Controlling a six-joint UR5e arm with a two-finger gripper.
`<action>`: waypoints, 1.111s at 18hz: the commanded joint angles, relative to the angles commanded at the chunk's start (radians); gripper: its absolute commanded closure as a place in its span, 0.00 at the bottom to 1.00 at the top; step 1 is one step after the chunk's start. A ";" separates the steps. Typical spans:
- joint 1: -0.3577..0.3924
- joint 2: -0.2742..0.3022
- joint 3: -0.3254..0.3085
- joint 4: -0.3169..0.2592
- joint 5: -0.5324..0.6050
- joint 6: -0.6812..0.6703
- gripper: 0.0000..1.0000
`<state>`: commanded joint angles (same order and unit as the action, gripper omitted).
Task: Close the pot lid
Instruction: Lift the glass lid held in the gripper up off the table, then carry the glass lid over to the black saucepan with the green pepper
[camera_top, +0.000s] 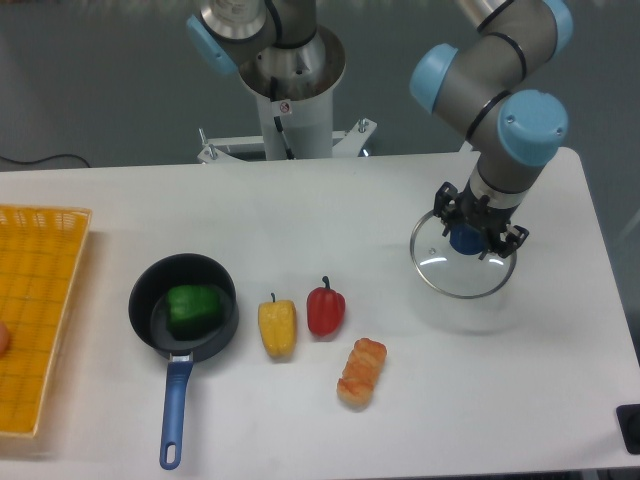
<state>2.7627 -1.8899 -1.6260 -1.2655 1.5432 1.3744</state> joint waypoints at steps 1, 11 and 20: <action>-0.008 0.005 -0.006 0.001 -0.002 0.000 0.45; -0.118 0.031 -0.014 0.000 -0.008 -0.133 0.45; -0.265 0.058 -0.029 0.009 -0.011 -0.311 0.45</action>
<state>2.4975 -1.8316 -1.6552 -1.2563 1.5324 1.0632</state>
